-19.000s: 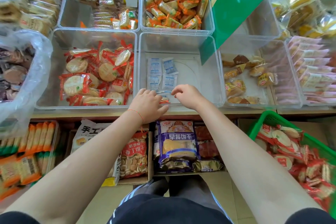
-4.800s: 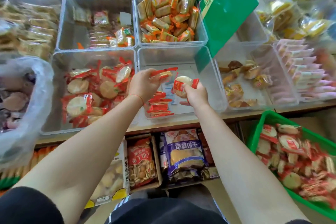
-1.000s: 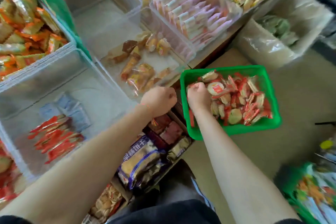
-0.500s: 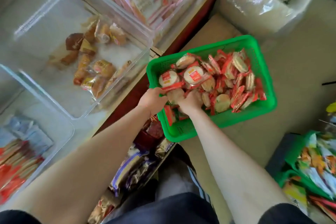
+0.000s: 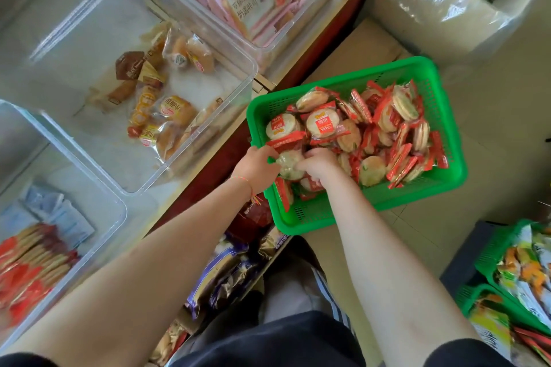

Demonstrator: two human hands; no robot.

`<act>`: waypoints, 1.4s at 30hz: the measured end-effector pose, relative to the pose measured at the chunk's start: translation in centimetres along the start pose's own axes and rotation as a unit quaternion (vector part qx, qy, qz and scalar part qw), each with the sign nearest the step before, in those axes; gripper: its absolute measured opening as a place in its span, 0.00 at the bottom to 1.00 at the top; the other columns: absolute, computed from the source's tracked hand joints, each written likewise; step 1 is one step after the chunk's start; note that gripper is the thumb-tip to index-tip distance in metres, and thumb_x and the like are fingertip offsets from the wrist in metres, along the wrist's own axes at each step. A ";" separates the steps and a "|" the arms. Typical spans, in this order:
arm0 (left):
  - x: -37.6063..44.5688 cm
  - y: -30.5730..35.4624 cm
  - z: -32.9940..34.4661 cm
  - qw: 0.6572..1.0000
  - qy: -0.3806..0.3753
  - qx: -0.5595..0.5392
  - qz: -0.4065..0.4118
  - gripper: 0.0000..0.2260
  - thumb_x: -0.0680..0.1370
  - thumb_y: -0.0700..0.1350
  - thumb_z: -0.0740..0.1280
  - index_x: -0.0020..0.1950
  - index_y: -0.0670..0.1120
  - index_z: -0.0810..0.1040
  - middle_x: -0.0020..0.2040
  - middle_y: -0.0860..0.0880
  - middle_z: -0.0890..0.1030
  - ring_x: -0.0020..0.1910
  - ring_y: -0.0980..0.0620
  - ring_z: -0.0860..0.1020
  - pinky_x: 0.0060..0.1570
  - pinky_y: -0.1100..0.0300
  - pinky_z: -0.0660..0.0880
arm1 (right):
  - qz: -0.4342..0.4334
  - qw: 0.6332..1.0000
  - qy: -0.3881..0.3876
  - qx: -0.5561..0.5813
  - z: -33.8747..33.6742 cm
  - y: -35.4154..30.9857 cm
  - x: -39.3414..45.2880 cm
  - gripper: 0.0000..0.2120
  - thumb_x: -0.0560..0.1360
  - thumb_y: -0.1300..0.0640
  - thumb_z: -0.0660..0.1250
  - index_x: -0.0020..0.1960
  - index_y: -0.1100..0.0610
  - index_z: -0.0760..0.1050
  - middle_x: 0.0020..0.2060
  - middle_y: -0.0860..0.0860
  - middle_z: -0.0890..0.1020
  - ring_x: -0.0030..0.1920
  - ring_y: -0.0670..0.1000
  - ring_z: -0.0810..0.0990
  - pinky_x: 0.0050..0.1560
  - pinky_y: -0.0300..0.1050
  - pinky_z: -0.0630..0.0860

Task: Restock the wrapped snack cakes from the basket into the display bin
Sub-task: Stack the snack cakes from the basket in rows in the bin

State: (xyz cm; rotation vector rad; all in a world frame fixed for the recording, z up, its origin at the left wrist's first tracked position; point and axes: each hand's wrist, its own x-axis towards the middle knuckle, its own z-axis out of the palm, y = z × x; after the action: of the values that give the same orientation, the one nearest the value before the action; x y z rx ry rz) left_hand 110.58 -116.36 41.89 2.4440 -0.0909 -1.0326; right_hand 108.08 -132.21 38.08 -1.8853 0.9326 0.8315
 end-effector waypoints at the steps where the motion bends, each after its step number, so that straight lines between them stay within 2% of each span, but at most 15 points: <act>1: -0.1 0.2 0.0 1.000 0.005 -0.017 0.007 0.16 0.77 0.45 0.60 0.64 0.53 0.75 0.60 0.46 0.72 0.51 0.48 0.74 0.48 0.58 0.72 | -0.006 1.000 -0.020 -0.015 -1.1 0.2 -0.5 0.15 0.71 0.56 0.74 0.56 0.56 0.79 0.39 0.51 0.80 0.30 0.49 0.73 0.24 0.40 0.67; 4: -0.6 0.7 -0.1 0.994 0.044 -0.091 0.036 0.15 0.76 0.49 0.65 0.63 0.53 0.75 0.56 0.49 0.75 0.54 0.50 0.75 0.48 0.59 0.71 | -0.041 0.996 -0.079 -0.011 -3.8 0.9 -2.2 0.16 0.69 0.50 0.77 0.55 0.52 0.79 0.40 0.50 0.82 0.31 0.48 0.71 0.26 0.39 0.66; 8: -0.8 1.1 -0.6 0.986 0.004 -0.156 0.062 0.30 0.72 0.55 0.72 0.72 0.53 0.68 0.63 0.50 0.71 0.60 0.53 0.72 0.60 0.57 0.71 | -0.088 0.986 -0.135 0.039 -5.4 0.8 -3.8 0.19 0.67 0.44 0.77 0.55 0.51 0.81 0.39 0.47 0.82 0.33 0.47 0.72 0.32 0.41 0.67; 11: -0.4 1.0 -0.8 0.982 0.054 -0.179 0.030 0.31 0.71 0.56 0.74 0.71 0.52 0.68 0.62 0.50 0.70 0.56 0.53 0.73 0.55 0.62 0.71 | -0.111 0.980 -0.152 0.066 -5.5 0.1 -3.7 0.16 0.69 0.46 0.76 0.53 0.50 0.81 0.44 0.48 0.84 0.36 0.47 0.75 0.35 0.42 0.69; 13: -0.1 0.8 -0.9 0.971 0.061 -0.232 -0.008 0.25 0.70 0.54 0.75 0.65 0.49 0.73 0.56 0.50 0.76 0.51 0.51 0.79 0.50 0.59 0.78 | -0.112 0.982 -0.145 0.055 -5.5 -0.4 -3.3 0.16 0.69 0.43 0.75 0.54 0.48 0.80 0.50 0.47 0.83 0.47 0.48 0.79 0.41 0.43 0.73; 16: 0.1 0.6 -0.9 0.946 0.058 -0.314 -0.051 0.14 0.70 0.49 0.76 0.52 0.48 0.79 0.49 0.48 0.81 0.40 0.53 0.83 0.41 0.54 0.83 | -0.044 0.987 -0.111 0.111 -5.6 -0.8 -2.6 0.21 0.70 0.37 0.72 0.57 0.49 0.78 0.53 0.50 0.82 0.51 0.50 0.80 0.44 0.47 0.78; 18: 0.4 0.5 -1.0 0.935 0.088 -0.336 -0.075 0.13 0.70 0.47 0.76 0.51 0.47 0.77 0.49 0.48 0.80 0.36 0.55 0.83 0.38 0.53 0.83 | 0.052 0.983 -0.073 0.158 -5.6 -0.6 -1.9 0.29 0.71 0.37 0.71 0.64 0.55 0.72 0.52 0.54 0.80 0.48 0.53 0.82 0.40 0.48 0.81; 21: 0.5 0.3 -1.4 0.911 0.072 -0.389 -0.112 0.16 0.70 0.40 0.75 0.54 0.46 0.74 0.54 0.45 0.78 0.41 0.49 0.84 0.35 0.55 0.82 | 0.112 0.975 -0.083 0.175 -5.0 -0.7 -0.9 0.34 0.73 0.37 0.68 0.70 0.57 0.67 0.53 0.56 0.80 0.48 0.54 0.82 0.43 0.50 0.82; 24: 0.5 -0.1 -1.8 0.893 0.023 -0.433 -0.119 0.21 0.71 0.33 0.70 0.62 0.46 0.74 0.57 0.43 0.77 0.47 0.46 0.83 0.37 0.53 0.82 | 0.142 0.937 -0.073 0.310 -4.0 -1.3 0.2 0.30 0.76 0.39 0.66 0.68 0.59 0.70 0.51 0.55 0.82 0.47 0.54 0.83 0.49 0.51 0.81; 27: 0.3 -0.3 -2.3 0.878 -0.008 -0.464 -0.115 0.17 0.74 0.31 0.66 0.57 0.49 0.78 0.56 0.45 0.78 0.49 0.46 0.82 0.35 0.55 0.82 | 0.151 0.894 -0.053 0.418 -2.9 -1.6 0.9 0.22 0.77 0.40 0.65 0.59 0.58 0.72 0.47 0.55 0.84 0.45 0.53 0.84 0.45 0.50 0.80; 29: 0.0 -0.4 -2.7 0.885 0.013 -0.452 -0.109 0.13 0.75 0.34 0.65 0.50 0.52 0.79 0.52 0.47 0.80 0.45 0.50 0.83 0.33 0.58 0.81 | 0.139 0.886 -0.044 0.441 -2.4 -1.3 1.1 0.17 0.78 0.43 0.65 0.57 0.56 0.73 0.44 0.53 0.84 0.43 0.51 0.84 0.44 0.48 0.78; 31: -0.4 -0.6 -2.9 0.893 0.031 -0.438 -0.101 0.08 0.75 0.40 0.67 0.49 0.52 0.80 0.49 0.49 0.81 0.41 0.54 0.82 0.34 0.60 0.80 | 0.129 0.887 -0.031 0.443 -2.0 -1.0 1.0 0.16 0.78 0.44 0.66 0.54 0.56 0.75 0.42 0.51 0.84 0.43 0.49 0.83 0.46 0.46 0.77; 35: -1.5 -1.2 -3.0 0.880 0.037 -0.462 -0.105 0.07 0.74 0.47 0.70 0.51 0.50 0.81 0.52 0.47 0.82 0.49 0.51 0.82 0.36 0.59 0.80 | 0.094 0.864 -0.015 0.494 -1.1 0.0 -0.5 0.15 0.75 0.44 0.69 0.49 0.57 0.76 0.38 0.52 0.81 0.41 0.51 0.81 0.43 0.46 0.76; 39: -3.3 -1.8 -3.4 0.877 0.025 -0.468 -0.105 0.06 0.76 0.49 0.70 0.51 0.50 0.80 0.54 0.46 0.80 0.52 0.47 0.82 0.32 0.57 0.80 | -0.002 0.846 -0.113 0.521 -0.5 2.1 -3.8 0.16 0.75 0.48 0.69 0.55 0.58 0.76 0.44 0.54 0.80 0.45 0.53 0.80 0.45 0.48 0.78; 42: -5.0 -3.2 -3.7 0.893 0.028 -0.438 -0.096 0.08 0.76 0.50 0.71 0.52 0.48 0.80 0.48 0.45 0.81 0.42 0.48 0.83 0.34 0.53 0.83 | -0.062 0.833 -0.239 0.494 0.7 2.6 -6.8 0.18 0.75 0.50 0.68 0.59 0.60 0.75 0.51 0.57 0.80 0.54 0.56 0.81 0.55 0.54 0.80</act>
State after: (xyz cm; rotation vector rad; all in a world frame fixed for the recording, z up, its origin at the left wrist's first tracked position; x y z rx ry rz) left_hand 109.21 -110.85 45.95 1.6572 0.5353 -0.8218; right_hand 102.35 -130.65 42.35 -0.7652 0.6922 0.5216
